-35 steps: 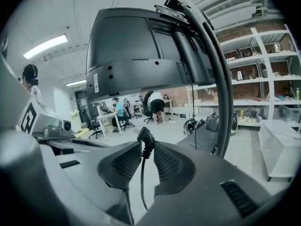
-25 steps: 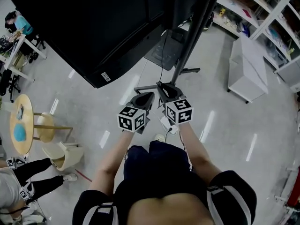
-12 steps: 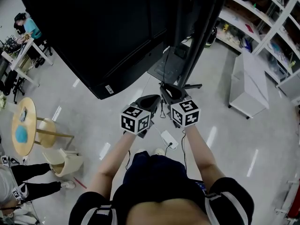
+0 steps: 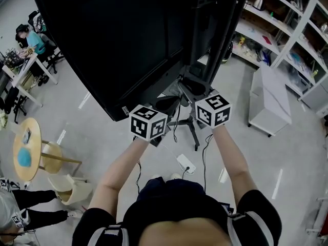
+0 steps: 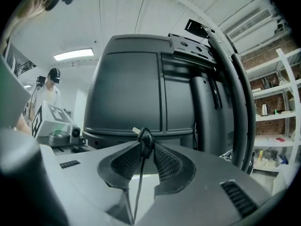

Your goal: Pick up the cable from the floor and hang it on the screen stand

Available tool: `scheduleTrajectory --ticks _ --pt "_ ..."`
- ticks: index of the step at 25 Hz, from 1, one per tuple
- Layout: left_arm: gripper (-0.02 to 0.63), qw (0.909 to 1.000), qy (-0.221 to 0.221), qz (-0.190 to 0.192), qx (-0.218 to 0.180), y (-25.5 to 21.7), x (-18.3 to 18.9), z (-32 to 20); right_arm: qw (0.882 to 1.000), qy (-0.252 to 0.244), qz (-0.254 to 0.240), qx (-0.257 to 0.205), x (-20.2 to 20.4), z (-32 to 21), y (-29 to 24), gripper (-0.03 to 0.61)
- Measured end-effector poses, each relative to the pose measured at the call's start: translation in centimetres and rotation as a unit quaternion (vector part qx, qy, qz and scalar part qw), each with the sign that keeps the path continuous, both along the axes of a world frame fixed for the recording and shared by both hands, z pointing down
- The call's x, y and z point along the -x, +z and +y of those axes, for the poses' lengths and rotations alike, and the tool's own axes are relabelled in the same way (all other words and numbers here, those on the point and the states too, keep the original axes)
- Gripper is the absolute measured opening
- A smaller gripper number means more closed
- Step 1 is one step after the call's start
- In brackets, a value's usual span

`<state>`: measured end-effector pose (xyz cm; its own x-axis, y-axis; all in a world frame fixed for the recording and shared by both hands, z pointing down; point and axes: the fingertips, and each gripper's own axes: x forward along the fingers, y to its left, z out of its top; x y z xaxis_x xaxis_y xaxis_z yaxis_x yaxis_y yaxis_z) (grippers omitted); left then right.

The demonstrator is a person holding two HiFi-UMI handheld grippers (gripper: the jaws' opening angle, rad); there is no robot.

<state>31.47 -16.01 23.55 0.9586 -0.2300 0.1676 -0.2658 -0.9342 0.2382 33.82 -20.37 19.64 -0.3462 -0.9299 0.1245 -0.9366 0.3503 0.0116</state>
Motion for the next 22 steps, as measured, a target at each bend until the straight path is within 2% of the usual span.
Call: scheduleTrajectory --ticks 6,12,22 --pt "0.006 0.9994 0.019 0.025 -0.016 -2.5 -1.2 0.4 0.999 -0.016 0.032 -0.031 -0.5 -2.2 -5.8 0.097" --pt "0.006 0.9986 0.033 0.033 -0.026 -3.3 -2.6 0.2 0.995 -0.028 0.066 -0.075 0.2 -4.0 -11.9 0.097" --pt "0.006 0.9968 0.046 0.050 -0.042 -5.7 -5.0 -1.2 0.988 -0.041 0.071 -0.134 -1.1 -5.0 -20.2 0.097"
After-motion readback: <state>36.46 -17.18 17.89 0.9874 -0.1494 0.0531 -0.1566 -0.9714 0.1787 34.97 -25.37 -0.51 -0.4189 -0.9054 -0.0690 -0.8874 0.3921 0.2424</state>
